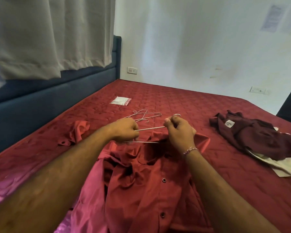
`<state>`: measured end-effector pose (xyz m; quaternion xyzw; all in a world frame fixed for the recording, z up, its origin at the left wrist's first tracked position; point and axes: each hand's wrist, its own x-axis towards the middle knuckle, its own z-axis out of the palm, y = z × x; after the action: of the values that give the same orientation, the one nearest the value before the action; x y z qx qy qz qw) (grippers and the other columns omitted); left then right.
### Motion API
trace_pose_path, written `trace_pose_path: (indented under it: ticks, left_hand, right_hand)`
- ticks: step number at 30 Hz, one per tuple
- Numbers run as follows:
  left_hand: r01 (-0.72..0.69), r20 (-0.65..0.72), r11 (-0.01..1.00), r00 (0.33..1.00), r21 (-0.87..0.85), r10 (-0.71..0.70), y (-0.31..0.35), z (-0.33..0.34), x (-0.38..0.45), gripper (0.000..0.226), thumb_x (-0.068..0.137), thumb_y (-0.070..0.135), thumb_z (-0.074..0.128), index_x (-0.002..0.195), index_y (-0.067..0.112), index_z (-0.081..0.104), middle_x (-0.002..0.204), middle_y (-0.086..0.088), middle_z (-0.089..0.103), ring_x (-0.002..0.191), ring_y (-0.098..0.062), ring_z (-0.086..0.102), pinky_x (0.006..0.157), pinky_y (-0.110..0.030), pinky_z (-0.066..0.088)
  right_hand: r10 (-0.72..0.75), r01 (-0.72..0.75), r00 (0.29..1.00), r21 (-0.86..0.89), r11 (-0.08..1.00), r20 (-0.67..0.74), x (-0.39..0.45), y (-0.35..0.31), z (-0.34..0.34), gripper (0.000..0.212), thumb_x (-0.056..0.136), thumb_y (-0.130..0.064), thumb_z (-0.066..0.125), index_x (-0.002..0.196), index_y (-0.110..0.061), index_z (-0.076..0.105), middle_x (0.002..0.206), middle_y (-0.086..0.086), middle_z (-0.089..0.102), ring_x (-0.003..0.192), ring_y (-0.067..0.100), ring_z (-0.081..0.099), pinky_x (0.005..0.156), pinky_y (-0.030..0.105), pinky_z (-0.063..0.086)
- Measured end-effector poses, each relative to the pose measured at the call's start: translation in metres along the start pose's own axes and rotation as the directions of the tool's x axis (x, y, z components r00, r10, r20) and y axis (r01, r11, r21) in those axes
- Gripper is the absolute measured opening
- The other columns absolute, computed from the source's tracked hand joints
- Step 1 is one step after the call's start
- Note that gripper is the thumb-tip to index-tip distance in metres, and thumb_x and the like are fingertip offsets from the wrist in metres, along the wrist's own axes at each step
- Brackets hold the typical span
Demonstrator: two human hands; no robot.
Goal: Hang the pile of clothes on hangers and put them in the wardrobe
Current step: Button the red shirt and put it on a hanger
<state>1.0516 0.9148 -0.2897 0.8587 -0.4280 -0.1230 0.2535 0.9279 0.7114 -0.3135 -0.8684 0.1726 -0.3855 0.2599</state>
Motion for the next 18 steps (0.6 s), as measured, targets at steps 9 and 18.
trace_pose_path:
  ticks: [9,18]
  left_hand:
    - [-0.079,-0.301,0.548,0.896,-0.833,-0.327,-0.016,0.095,0.009,0.029,0.09,0.044,0.07,0.103,0.019,0.063,0.092,-0.011,0.061,0.067,-0.017,0.059,0.054,-0.025,0.046]
    - [-0.016,-0.554,0.993,0.831,-0.115,-0.051,0.013,0.124,0.035,0.014,0.09,0.021,0.065,0.102,0.024,0.07,0.101,0.0,0.069,0.097,-0.025,0.064,0.084,-0.039,0.051]
  right_hand:
    - [0.217,-0.158,0.941,0.232,0.96,-0.259,0.003,0.022,-0.018,0.042,0.104,-0.044,0.045,0.071,-0.027,0.063,0.071,-0.01,0.062,0.086,0.029,0.066,0.089,0.05,0.05]
    - [0.281,-0.095,0.918,0.532,0.841,-0.281,0.012,0.032,-0.019,0.043,0.108,-0.031,0.051,0.067,-0.027,0.064,0.061,-0.01,0.059,0.059,0.004,0.052,0.064,0.03,0.045]
